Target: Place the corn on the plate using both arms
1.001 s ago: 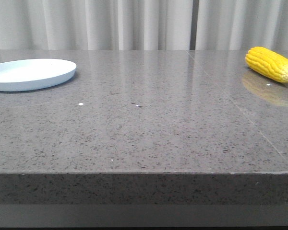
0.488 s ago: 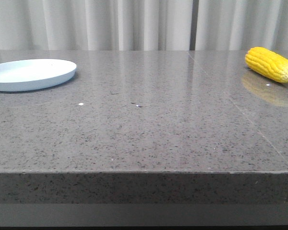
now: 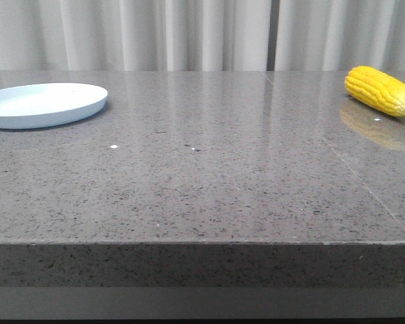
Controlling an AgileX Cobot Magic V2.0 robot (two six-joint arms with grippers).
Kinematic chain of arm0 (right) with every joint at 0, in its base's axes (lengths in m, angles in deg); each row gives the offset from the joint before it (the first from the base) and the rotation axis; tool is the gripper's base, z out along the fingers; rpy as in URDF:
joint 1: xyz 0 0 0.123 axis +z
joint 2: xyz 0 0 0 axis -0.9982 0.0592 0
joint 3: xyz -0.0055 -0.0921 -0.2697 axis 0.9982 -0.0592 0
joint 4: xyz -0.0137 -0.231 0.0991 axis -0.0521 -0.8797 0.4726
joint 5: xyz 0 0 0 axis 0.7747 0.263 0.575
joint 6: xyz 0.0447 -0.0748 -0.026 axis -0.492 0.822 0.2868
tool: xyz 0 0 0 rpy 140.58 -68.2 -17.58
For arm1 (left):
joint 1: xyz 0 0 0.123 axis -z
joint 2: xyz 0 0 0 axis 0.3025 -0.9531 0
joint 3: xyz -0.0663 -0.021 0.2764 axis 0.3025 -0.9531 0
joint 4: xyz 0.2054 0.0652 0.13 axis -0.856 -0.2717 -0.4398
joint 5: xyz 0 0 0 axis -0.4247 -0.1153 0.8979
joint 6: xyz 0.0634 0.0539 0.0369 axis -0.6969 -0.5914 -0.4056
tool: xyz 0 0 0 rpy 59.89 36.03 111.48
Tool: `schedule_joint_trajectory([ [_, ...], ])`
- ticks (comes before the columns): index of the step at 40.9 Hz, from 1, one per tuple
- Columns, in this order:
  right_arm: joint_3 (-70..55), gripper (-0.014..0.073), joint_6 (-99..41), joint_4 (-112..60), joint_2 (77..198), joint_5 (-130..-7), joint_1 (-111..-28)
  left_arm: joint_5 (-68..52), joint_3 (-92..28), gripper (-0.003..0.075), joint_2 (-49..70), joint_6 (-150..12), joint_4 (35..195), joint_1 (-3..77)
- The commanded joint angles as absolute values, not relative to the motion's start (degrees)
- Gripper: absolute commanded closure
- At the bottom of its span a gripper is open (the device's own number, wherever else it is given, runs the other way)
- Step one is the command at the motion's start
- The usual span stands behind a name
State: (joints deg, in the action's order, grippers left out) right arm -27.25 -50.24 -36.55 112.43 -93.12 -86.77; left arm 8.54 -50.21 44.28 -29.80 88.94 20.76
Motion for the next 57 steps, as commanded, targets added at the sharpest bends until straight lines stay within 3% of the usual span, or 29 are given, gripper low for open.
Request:
schedule_joint_trajectory([
  [1,-25.3,0.068,-50.0,-37.3,114.3,-89.8,-87.1,5.2,-48.3,0.0741,43.1,-29.8,88.9,20.7],
  [6,-25.3,0.0668,-50.0,-37.3,114.8,-89.7,-87.1,7.4,-48.3,0.0739,42.7,-29.8,88.9,20.7],
  [10,-25.3,0.0545,-50.0,-37.3,114.8,-89.7,-87.1,10.5,-48.3,0.0685,42.1,-30.6,88.1,20.7],
  [16,-25.3,0.0174,-50.0,-37.3,114.8,-89.7,-87.1,13.4,-48.3,0.0423,40.8,-30.9,84.9,20.7],
  [19,-25.3,0.0063,-50.0,-37.3,114.8,-89.7,-87.1,14.3,-48.3,0.0288,40.3,-30.9,84.5,20.7],
  [21,-25.3,0.0038,-50.0,-37.3,114.8,-89.6,-87.1,14.7,-48.3,0.0225,39.9,-30.9,84.5,20.7],
  [23,-25.3,0.0035,-50.0,-37.3,114.8,-89.4,-87.1,15.1,-48.3,0.0199,39.4,-30.9,84.5,20.7],
  [38,-25.3,0.0034,-50.0,-37.3,114.8,-89.5,-87.1,24.2,-42.3,0.0208,25.9,-30.9,84.5,20.7],
  [57,-25.3,0.0034,-50.0,-37.3,114.8,-89.5,-87.1,21.8,-32.0,0.0208,3.0,-30.9,83.9,20.7],
])
